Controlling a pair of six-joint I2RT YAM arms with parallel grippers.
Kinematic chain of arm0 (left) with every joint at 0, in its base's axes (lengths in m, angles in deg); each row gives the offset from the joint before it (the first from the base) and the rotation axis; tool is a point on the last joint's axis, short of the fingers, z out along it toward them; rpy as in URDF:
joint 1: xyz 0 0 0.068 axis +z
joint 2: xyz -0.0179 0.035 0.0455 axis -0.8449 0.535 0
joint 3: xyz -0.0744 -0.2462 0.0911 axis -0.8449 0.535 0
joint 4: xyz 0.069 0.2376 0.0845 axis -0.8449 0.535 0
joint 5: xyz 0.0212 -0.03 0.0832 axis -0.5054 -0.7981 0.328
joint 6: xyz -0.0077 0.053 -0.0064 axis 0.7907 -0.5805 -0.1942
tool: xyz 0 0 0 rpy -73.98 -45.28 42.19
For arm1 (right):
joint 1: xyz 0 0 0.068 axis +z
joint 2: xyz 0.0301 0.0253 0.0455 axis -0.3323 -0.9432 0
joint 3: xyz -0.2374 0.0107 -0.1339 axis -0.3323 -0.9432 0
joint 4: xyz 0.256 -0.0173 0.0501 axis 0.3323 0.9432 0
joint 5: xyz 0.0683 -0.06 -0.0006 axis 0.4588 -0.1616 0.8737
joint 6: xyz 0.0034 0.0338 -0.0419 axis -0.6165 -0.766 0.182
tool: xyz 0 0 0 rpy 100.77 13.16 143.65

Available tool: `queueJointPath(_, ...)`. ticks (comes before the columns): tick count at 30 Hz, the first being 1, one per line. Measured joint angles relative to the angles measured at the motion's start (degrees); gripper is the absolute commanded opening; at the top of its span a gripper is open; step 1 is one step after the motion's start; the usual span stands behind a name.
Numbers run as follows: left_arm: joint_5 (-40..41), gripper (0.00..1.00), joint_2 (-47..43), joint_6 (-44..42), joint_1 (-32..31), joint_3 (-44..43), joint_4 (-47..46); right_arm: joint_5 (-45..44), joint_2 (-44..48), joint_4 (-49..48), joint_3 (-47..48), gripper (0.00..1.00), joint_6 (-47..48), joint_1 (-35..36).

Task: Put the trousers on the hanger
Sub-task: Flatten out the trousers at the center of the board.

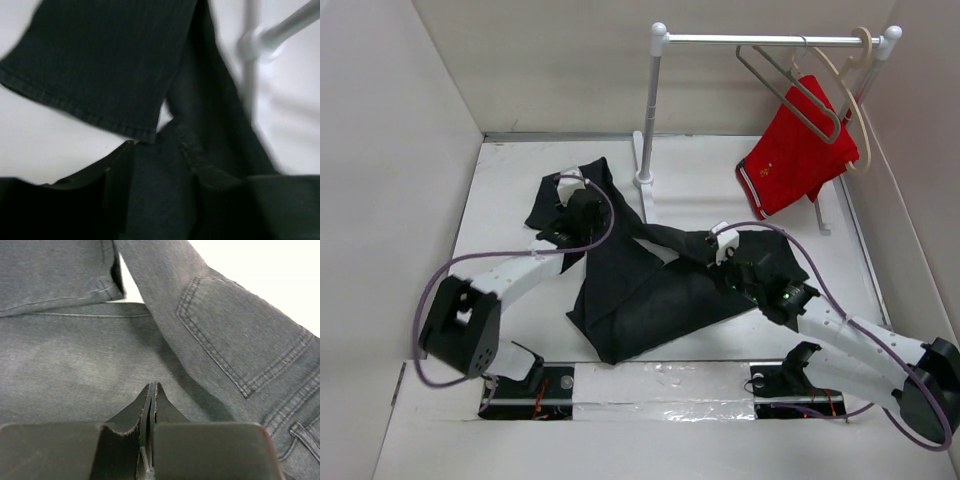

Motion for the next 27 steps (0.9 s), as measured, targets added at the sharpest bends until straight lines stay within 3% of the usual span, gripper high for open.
queueJointPath(2,-1.64,0.44,5.22,0.26,0.57,0.92,-0.20,0.13,0.17,-0.24,0.00,0.00,0.00,0.00)
queueJointPath(9,-4.63,0.38,15.15,-0.79,0.68,-1.64,0.39,0.66,1.64,-0.66,-0.20,0.00,0.02,0.00)
queueJointPath(13,-4.44,0.30,18.91,-0.87,0.76,-5.79,-0.44,0.68,3.43,-0.85,-1.03,0.14,-0.07,-0.35)
queueJointPath(16,-3.74,0.26,20.02,-0.85,1.25,-6.12,-1.01,0.68,4.50,-0.92,-1.84,0.15,-0.07,-0.35)
queueJointPath(21,-2.99,0.29,21.53,-0.87,2.78,-6.25,-0.96,0.90,4.42,-0.96,-2.08,0.15,-0.09,-1.03)
queueJointPath(24,-2.32,0.28,23.26,-0.92,3.34,-7.52,-0.59,0.94,3.96,-0.96,-2.08,0.21,-0.26,-1.05)
queueJointPath(27,-1.51,0.01,24.70,-0.87,3.52,-8.50,-0.44,0.92,3.85,-0.96,-2.08,0.29,-0.44,-1.05)
